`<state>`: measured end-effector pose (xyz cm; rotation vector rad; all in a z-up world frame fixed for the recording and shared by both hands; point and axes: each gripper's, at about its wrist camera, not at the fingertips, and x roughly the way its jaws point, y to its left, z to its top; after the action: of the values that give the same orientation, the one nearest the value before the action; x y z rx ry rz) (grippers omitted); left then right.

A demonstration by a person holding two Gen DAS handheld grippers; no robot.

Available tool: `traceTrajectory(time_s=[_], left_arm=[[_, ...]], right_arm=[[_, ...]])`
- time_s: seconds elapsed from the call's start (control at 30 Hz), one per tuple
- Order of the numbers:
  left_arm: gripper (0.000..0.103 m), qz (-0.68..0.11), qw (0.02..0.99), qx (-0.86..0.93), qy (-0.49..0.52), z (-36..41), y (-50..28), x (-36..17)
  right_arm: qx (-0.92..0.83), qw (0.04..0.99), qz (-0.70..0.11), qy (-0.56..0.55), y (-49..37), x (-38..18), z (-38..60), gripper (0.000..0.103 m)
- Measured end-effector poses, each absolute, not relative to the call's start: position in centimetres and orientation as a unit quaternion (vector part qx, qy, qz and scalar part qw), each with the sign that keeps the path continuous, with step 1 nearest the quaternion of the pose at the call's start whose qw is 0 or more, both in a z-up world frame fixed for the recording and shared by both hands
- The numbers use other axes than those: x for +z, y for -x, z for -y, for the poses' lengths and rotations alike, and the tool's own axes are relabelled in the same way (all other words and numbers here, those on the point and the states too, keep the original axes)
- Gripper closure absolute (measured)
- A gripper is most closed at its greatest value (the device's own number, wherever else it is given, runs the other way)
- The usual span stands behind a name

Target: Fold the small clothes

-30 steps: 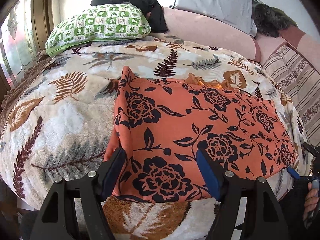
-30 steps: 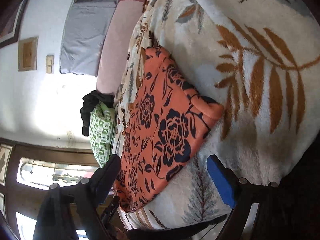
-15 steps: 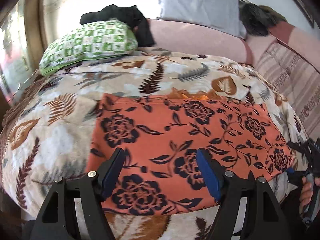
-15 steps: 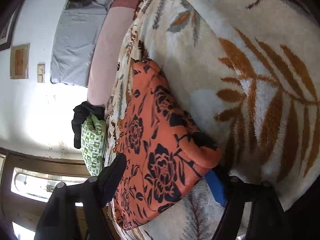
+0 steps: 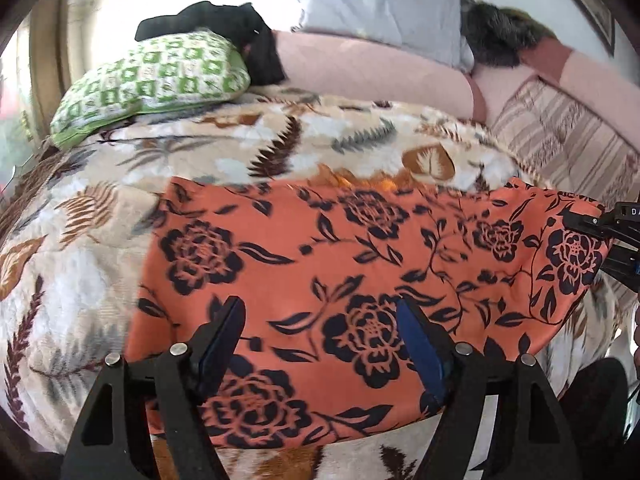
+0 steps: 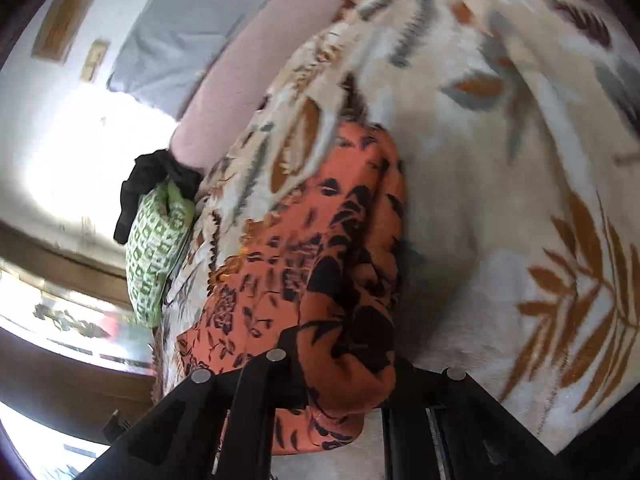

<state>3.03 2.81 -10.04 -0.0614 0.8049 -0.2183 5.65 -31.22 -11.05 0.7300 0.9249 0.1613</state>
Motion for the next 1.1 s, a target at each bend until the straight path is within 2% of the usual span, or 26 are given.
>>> traceTrajectory(time_s=[0.13,0.2,0.3,0.43,0.47,0.7,0.73,0.8,0.83,0.87,1.0,1.1], left_arm=[[0.025,-0.33,0.938,-0.012,0.11,-11.9,-0.9,-7.5],[0.025,-0.314,0.935,0.047,0.155,-16.5,-0.1,-7.7],[0.025,-0.319,0.919,0.099,0.211,-21.6,0.6,-9.9],[0.025,-0.327,0.909,0.084,0.243,-23.3,1.1,-11.5],[0.025,-0.321,0.916,0.083,0.227,-23.1,1.5,-11.2],[0.025,-0.315,0.927,0.057,0.196,-21.7,1.2,-10.9],[0.025,-0.313,0.928,0.055,0.195,-21.6,1.2,-10.8],[0.025,-0.31,0.929,0.053,0.197,-21.5,1.3,-10.7],[0.025,-0.309,0.929,0.053,0.198,-21.6,1.4,-10.7],[0.025,-0.308,0.929,0.053,0.198,-21.6,1.6,-10.6],[0.025,-0.317,0.929,0.022,0.19,-20.3,1.8,-10.1],[0.025,-0.332,0.923,-0.042,0.188,-17.2,1.5,-9.2]], right_arm=[[0.159,0.867,-0.408,-0.236,-6.6,-4.1,20.4,0.092],[0.206,0.87,-0.405,-0.192,-6.3,-2.9,14.4,0.092],[0.248,0.853,-0.439,-0.134,-6.0,-6.0,5.6,0.092],[0.277,0.774,-0.562,-0.088,-6.5,-18.0,-2.2,0.09],[0.275,0.777,-0.557,-0.102,-6.1,-18.8,-2.2,0.09],[0.298,0.795,-0.511,-0.135,-7.3,-12.0,-1.5,0.092],[0.301,0.796,-0.509,-0.127,-7.2,-12.0,-2.1,0.087],[0.308,0.775,-0.541,-0.113,-7.0,-14.6,-3.5,0.067],[0.328,0.738,-0.575,-0.13,-6.9,-16.9,-3.9,0.037],[0.347,0.717,-0.582,-0.163,-6.4,-18.3,-3.7,0.034],[0.355,0.727,-0.539,-0.236,-5.4,-16.9,0.9,0.034],[0.33,0.758,-0.494,-0.269,-5.0,-14.7,5.7,0.025]])
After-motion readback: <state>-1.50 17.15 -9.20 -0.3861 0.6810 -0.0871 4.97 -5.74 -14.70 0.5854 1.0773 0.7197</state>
